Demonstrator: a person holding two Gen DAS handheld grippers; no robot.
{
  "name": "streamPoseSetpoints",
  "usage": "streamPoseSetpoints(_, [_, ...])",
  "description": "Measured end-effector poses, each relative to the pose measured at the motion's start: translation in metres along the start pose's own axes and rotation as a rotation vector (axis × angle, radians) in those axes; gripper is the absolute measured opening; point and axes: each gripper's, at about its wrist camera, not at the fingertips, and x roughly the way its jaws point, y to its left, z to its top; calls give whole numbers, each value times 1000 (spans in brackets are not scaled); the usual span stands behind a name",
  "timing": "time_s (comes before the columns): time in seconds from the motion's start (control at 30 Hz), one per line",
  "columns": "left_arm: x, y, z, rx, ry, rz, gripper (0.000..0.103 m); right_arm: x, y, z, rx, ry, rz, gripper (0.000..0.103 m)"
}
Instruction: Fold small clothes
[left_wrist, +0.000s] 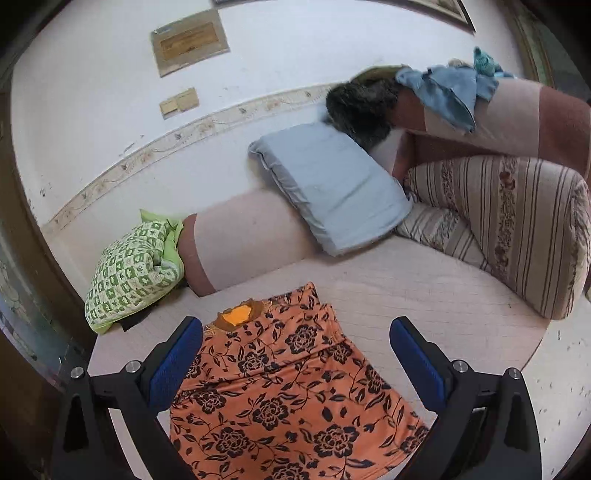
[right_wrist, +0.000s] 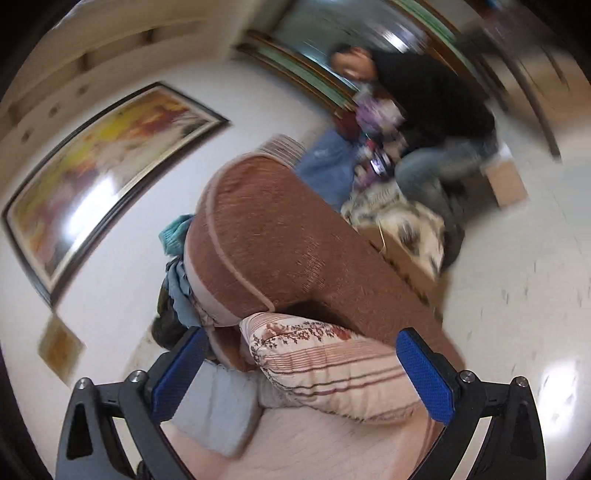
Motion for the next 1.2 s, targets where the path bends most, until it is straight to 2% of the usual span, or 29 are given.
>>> streamPoseSetpoints(0.07, [-6, 9, -18, 7, -48, -11, 101, -7, 13, -11, -89, -10, 28, 103])
streamPoseSetpoints(0.13, [-2, 26, -42, 7, -38, 37, 101, -15, 47, -47, -318, 8, 75, 103])
streamPoseSetpoints(0.17, [5, 44, -61, -9, 2, 67, 101, -17, 65, -74, -428, 33, 109, 103])
streamPoseSetpoints(0.23, [19, 81, -94, -71, 107, 124, 101, -13, 87, -121, -570, 109, 191, 103])
streamPoseSetpoints(0.3, [29, 132, -139, -178, 236, 222, 101, 1, 107, -179, -663, 257, 319, 103])
streamPoseSetpoints(0.37, [24, 174, -183, -272, 315, 306, 101, 16, 121, -231, -700, 394, 406, 103])
streamPoseSetpoints(0.4, [19, 191, -203, -309, 342, 339, 101, 25, 127, -264, -706, 465, 444, 103])
streamPoseSetpoints(0.5, [3, 219, -251, -383, 390, 382, 101, 45, 141, -332, -665, 644, 492, 103])
streamPoseSetpoints(0.6, [-1, 227, -288, -444, 437, 327, 101, 59, 147, -399, -649, 817, 490, 103])
streamPoseSetpoints(0.7, [1, 234, -310, -486, 434, 296, 97, 54, 147, -443, -686, 911, 477, 103])
streamPoseSetpoints(0.77, [5, 242, -317, -510, 428, 273, 74, 48, 148, -456, -714, 942, 482, 103])
streamPoseSetpoints(0.8, [10, 247, -319, -529, 428, 249, 68, 47, 147, -461, -737, 948, 481, 103])
streamPoseSetpoints(0.83, [13, 252, -323, -555, 427, 219, 57, 48, 146, -464, -757, 945, 476, 103])
streamPoseSetpoints(0.87, [19, 257, -325, -582, 420, 181, 54, 48, 146, -467, -774, 941, 470, 103])
streamPoseSetpoints(1.0, [39, 267, -332, -617, 396, 80, 55, 47, 143, -462, -786, 932, 432, 103])
streamPoseSetpoints(1.07, [50, 271, -336, -635, 409, 70, 63, 53, 140, -462, -802, 939, 398, 103])
streamPoseSetpoints(1.13, [62, 275, -340, -656, 403, 28, 71, 61, 135, -467, -815, 960, 353, 103])
streamPoseSetpoints(1.2, [79, 275, -345, -650, 423, -22, 74, 72, 127, -474, -806, 998, 316, 103])
